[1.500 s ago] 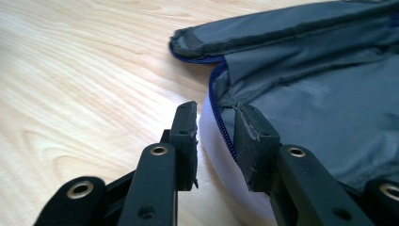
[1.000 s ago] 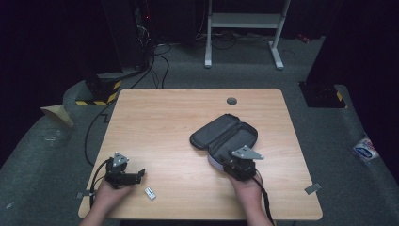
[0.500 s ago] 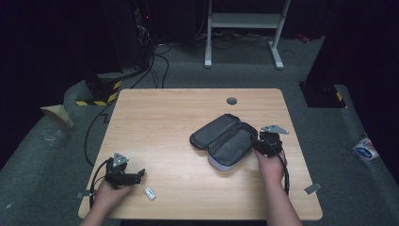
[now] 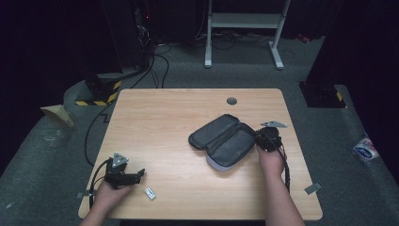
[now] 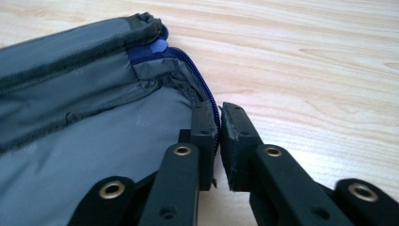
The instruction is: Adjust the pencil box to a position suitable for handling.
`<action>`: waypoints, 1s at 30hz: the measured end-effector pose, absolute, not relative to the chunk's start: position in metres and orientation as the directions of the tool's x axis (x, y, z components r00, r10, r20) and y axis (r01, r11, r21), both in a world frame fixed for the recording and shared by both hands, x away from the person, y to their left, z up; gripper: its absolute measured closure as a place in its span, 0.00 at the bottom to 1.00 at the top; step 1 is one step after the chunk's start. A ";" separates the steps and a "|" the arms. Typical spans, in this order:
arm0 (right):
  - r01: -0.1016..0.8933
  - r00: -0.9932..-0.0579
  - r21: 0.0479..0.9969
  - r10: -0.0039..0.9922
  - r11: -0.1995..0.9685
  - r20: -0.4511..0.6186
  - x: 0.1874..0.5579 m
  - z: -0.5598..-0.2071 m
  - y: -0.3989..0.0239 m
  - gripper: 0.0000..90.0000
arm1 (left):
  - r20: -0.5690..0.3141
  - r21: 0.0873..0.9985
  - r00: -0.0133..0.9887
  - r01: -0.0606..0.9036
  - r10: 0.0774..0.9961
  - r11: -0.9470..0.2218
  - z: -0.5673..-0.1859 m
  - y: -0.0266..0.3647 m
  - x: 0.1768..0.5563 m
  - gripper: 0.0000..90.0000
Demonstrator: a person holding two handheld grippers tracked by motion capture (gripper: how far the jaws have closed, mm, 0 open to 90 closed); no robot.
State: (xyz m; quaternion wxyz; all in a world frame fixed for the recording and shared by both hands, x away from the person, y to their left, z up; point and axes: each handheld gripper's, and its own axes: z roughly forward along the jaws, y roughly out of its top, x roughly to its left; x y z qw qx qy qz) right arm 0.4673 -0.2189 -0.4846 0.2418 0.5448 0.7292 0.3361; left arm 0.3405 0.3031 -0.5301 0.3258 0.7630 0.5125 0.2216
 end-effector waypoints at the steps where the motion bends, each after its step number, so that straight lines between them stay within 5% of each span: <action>1: 0.631 -0.293 0.754 0.956 0.184 0.012 0.464 -0.485 -0.218 0.93 | 0.004 0.724 0.379 0.638 0.926 -0.264 -0.530 0.303 0.340 0.09; 17: 0.546 -0.386 0.818 0.921 0.179 0.057 0.386 -0.498 -0.187 0.85 | -0.060 0.775 0.405 0.595 0.912 -0.214 -0.510 0.298 0.338 0.38; 30: 0.505 -0.476 0.834 0.878 0.223 0.054 0.353 -0.500 -0.153 0.81 | -0.144 0.852 0.551 0.492 0.822 -0.181 -0.479 0.222 0.346 0.46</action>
